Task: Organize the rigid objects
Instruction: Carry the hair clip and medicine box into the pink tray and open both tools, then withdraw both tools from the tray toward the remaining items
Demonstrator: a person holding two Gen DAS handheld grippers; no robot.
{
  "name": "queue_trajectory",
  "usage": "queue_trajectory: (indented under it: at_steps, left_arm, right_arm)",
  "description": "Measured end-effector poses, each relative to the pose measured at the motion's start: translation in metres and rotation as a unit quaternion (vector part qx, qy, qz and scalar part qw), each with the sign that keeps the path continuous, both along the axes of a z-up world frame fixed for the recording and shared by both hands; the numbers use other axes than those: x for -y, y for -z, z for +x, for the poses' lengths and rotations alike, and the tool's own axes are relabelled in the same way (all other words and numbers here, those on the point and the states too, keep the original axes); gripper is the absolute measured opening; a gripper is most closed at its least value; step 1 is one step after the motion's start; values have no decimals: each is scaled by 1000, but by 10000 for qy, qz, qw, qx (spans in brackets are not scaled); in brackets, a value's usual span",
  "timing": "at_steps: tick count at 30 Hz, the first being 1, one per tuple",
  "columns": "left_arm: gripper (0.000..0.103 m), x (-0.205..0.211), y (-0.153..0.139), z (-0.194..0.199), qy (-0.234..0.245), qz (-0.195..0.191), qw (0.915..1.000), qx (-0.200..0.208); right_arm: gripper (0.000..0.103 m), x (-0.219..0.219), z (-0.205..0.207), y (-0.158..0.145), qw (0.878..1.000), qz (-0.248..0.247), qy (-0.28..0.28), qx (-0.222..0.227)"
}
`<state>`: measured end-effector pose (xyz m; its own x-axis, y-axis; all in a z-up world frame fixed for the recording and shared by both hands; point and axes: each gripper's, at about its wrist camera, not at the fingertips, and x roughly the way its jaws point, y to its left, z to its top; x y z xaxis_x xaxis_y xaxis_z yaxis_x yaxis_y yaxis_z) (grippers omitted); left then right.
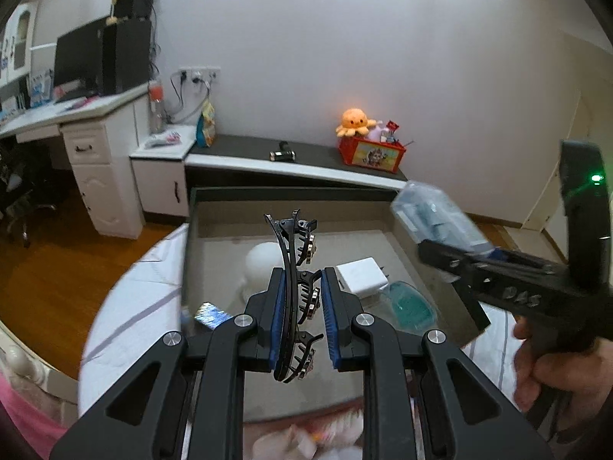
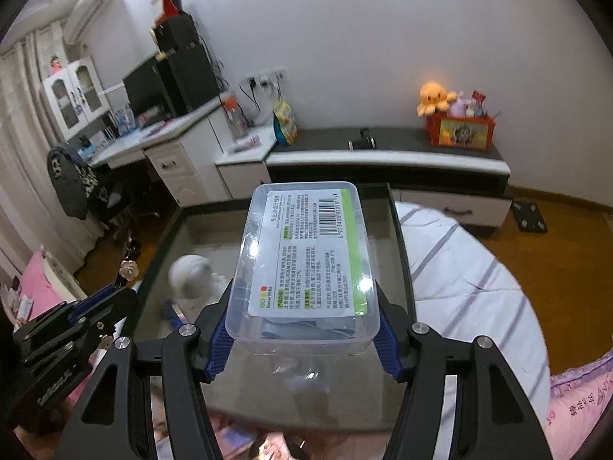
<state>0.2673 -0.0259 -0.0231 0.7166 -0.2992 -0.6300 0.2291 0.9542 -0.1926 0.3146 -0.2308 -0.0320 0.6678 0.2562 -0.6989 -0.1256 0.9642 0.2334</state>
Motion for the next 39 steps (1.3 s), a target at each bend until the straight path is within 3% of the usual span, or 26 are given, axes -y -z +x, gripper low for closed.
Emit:
queue_trajectory:
  at_steps: [6, 7, 8, 10, 12, 22, 31, 39]
  left_arm:
    - [21, 16, 16, 16, 77, 13, 9998, -194]
    - [31, 18, 17, 17, 71, 70, 9997, -215]
    - [42, 19, 18, 16, 49, 120, 9997, -205]
    - [92, 15, 15, 9, -91, 200, 9997, -90]
    - [101, 10, 11, 0, -227, 218, 9995, 101]
    - [103, -13, -3, -51, -615, 376, 9970, 272]
    - [103, -23, -15, -112, -740, 508, 9947, 506]
    - [103, -34, -17, -163, -902, 388, 9932, 620]
  right_arm:
    - [66, 0, 16, 19, 9996, -30, -16, -264]
    - [71, 1, 16, 20, 9996, -25, -11, -283]
    - [84, 2, 15, 21, 9996, -11, 24, -284]
    - [85, 5, 13, 21, 9995, 2, 89, -292]
    - [85, 9, 7, 22, 9993, 42, 135, -332]
    - [86, 11, -47, 3, 9990, -36, 435, 7]
    - [86, 2, -126, -23, 9976, 92, 328, 596]
    - [86, -1, -192, -33, 9940, -122, 419, 1002]
